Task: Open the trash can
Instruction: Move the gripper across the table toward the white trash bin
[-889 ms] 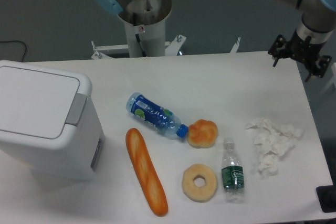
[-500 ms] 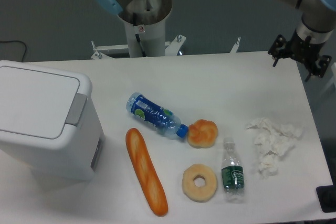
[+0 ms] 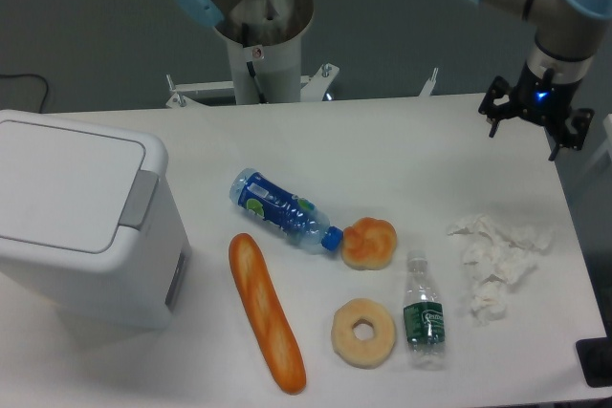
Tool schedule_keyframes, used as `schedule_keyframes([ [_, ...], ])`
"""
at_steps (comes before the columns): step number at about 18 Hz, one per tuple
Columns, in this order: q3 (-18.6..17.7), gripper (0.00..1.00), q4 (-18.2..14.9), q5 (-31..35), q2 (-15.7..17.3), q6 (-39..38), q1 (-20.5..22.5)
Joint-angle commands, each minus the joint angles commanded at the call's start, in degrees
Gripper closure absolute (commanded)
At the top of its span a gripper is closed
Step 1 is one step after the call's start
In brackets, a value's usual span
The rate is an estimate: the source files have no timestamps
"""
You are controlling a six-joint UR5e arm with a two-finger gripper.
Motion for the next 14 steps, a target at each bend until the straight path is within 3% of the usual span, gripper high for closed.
schedule_keyframes([
  [6, -2.9, 0.00, -1.0, -5.7, 2.5, -4.7, -0.6],
  [9, -3.0, 0.00, -6.1, -6.1, 3.5, -11.7, -1.5],
  [11, -2.9, 0.09, -8.7, -8.5, 5.4, -15.3, -3.6],
  [14, -2.9, 0.14, -8.8, -9.8, 6.9, -21.6, -7.8],
])
